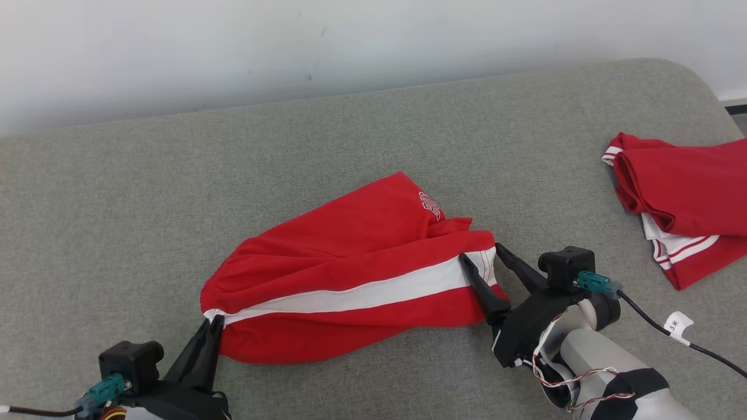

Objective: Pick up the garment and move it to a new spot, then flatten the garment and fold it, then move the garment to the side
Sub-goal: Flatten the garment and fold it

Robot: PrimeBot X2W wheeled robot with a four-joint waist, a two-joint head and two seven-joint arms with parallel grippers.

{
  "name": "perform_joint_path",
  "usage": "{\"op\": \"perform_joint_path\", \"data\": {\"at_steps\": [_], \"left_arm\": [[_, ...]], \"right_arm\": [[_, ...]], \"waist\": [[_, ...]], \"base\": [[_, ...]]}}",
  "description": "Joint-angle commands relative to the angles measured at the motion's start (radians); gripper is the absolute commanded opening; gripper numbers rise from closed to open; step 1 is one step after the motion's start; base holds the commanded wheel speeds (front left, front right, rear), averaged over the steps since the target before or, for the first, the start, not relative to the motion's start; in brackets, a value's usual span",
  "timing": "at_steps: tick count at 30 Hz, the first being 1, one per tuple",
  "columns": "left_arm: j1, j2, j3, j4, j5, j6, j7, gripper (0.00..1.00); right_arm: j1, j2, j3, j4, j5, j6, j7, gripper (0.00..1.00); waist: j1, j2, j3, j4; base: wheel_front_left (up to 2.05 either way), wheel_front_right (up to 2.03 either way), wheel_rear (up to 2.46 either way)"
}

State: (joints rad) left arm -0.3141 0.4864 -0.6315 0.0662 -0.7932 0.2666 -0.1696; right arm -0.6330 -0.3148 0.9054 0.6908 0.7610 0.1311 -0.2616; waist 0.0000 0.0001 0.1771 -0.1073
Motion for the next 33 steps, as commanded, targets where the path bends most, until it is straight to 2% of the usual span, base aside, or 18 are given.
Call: {"op": "perform_joint_path", "data": {"at_steps": [1,3,5,7,14,20,22,25,26,27,28,29,30,33], "left_arm": [[0.007,0.011,0.003,-0.001,0.006,0.005,-0.007,0.0],[0.006,0.01,0.001,-0.003,0.007,0.006,-0.005,0.0],[0.002,0.01,-0.001,-0.004,0.006,0.005,-0.003,0.0],[0.0,0.01,-0.002,-0.005,0.006,0.006,-0.002,0.0],[-0.003,0.015,-0.003,-0.011,0.009,0.011,-0.001,0.0],[-0.007,0.015,-0.005,-0.016,0.009,0.016,0.005,0.0],[-0.01,0.013,-0.007,-0.017,0.01,0.014,0.006,0.0],[-0.013,0.01,-0.008,-0.016,0.011,0.016,0.005,0.0],[-0.012,0.01,-0.009,-0.015,0.011,0.016,0.005,0.0],[-0.012,0.01,-0.009,-0.014,0.011,0.017,0.004,0.0],[-0.011,0.01,-0.009,-0.013,0.011,0.017,0.004,0.0],[-0.011,0.009,-0.01,-0.013,0.01,0.017,0.003,0.0],[-0.01,0.008,-0.01,-0.012,0.009,0.017,0.002,0.0],[-0.01,0.008,-0.007,-0.008,0.008,0.014,-0.007,0.0]], "right_arm": [[-0.009,0.0,-0.002,-0.006,-0.008,-0.001,-0.005,1.0],[-0.009,0.0,-0.003,-0.007,-0.015,-0.001,-0.005,0.94],[-0.007,0.003,0.002,-0.005,-0.018,-0.001,-0.005,0.95],[-0.007,0.005,0.001,0.0,-0.022,-0.001,-0.005,1.0],[-0.007,0.005,-0.033,-0.004,-0.051,-0.001,-0.003,1.0],[0.003,0.022,-0.012,0.0,-0.028,-0.001,-0.003,0.98],[0.001,0.026,-0.004,0.003,-0.019,-0.001,-0.003,0.75],[-0.003,0.026,0.005,0.006,-0.006,-0.001,-0.003,0.6],[-0.004,0.025,0.007,0.006,-0.002,-0.001,-0.003,0.48],[-0.005,0.024,0.009,0.006,0.001,-0.001,-0.003,0.44],[-0.007,0.023,0.011,0.006,0.002,-0.001,-0.003,0.27],[-0.008,0.021,0.013,0.004,0.004,-0.001,-0.003,0.16],[-0.009,0.018,0.015,0.001,0.005,-0.001,-0.003,0.0],[-0.009,0.005,0.012,-0.022,-0.013,-0.001,-0.003,0.0]], "waist": [[0.0,-0.0001,-0.001,-0.002],[0.0,-0.0001,-0.001,-0.002],[0.0,-0.0001,-0.002,-0.002],[0.0,-0.0001,-0.002,-0.003],[0.0,-0.0001,0.003,-0.005],[0.0,-0.0001,0.005,-0.006],[0.0,-0.0001,0.005,-0.005],[0.0,-0.0001,0.003,-0.003],[0.0,-0.0001,0.002,-0.003],[0.0,-0.0001,0.0,-0.002],[0.0,-0.0001,-0.001,-0.002],[0.0,-0.0001,-0.002,-0.002],[0.0,-0.0001,-0.004,-0.002],[0.0,-0.0001,-0.016,0.0]], "base": [[0.0,0.0,0.0],[0.0,0.0,0.0],[0.0,0.0,0.0],[0.0,0.0,0.0],[0.0,0.0,0.0],[0.0,0.0,0.0],[0.0,0.0,0.0],[0.0,0.0,0.0],[0.0,0.0,0.0],[0.0,0.0,0.0],[0.0,0.0,0.0],[0.0,0.0,0.0],[0.0,0.0,0.0],[0.0,0.0,0.0]]}}
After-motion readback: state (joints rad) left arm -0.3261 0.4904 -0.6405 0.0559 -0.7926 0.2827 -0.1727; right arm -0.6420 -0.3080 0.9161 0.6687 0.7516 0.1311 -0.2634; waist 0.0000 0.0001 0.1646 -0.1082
